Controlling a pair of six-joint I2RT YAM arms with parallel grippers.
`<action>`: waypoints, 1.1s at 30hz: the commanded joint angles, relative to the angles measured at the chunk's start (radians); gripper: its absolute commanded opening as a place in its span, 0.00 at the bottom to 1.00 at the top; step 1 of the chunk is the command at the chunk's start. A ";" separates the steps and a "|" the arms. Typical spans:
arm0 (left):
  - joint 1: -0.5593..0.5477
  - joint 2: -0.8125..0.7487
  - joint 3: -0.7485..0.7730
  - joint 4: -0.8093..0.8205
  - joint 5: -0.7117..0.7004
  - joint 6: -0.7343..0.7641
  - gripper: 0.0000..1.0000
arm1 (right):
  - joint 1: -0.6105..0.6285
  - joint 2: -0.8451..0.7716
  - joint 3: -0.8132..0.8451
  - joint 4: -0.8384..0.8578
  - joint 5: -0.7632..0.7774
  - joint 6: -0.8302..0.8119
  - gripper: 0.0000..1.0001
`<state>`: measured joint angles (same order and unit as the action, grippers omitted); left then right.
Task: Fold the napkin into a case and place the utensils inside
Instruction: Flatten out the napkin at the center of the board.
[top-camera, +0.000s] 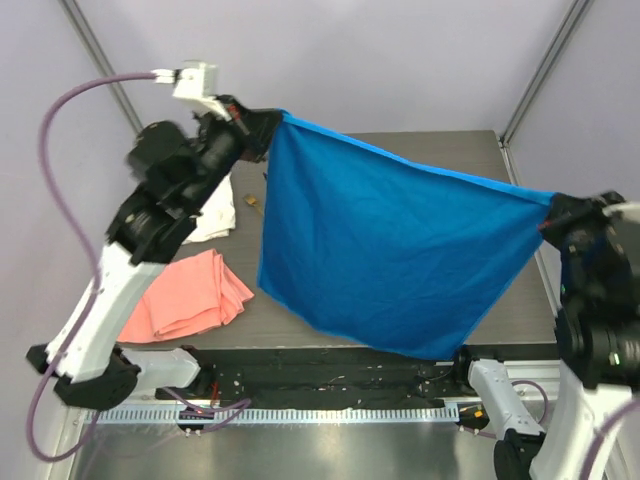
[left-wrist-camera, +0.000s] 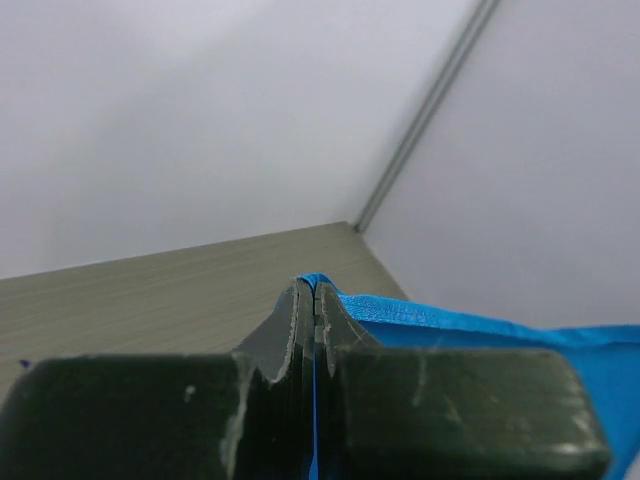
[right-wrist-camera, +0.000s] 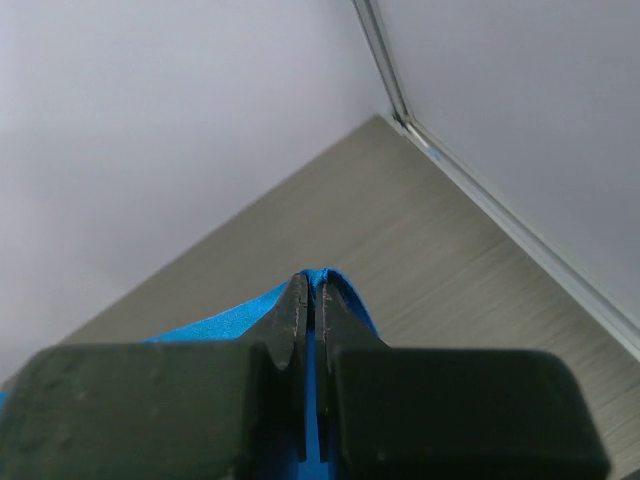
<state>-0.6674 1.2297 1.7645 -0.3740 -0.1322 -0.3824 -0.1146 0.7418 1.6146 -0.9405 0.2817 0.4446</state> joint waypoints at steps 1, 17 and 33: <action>0.005 0.182 -0.036 0.116 -0.158 0.071 0.00 | 0.004 0.180 -0.148 0.173 0.053 -0.030 0.01; 0.181 0.873 0.084 0.507 -0.001 -0.075 0.00 | -0.074 0.947 -0.199 0.661 -0.097 -0.096 0.01; 0.255 1.199 0.388 0.500 0.126 -0.150 0.00 | -0.119 1.231 0.045 0.593 -0.239 -0.080 0.01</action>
<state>-0.4149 2.4413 2.0892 0.0761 -0.0349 -0.5102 -0.2188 2.0037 1.6081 -0.3187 0.0807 0.3534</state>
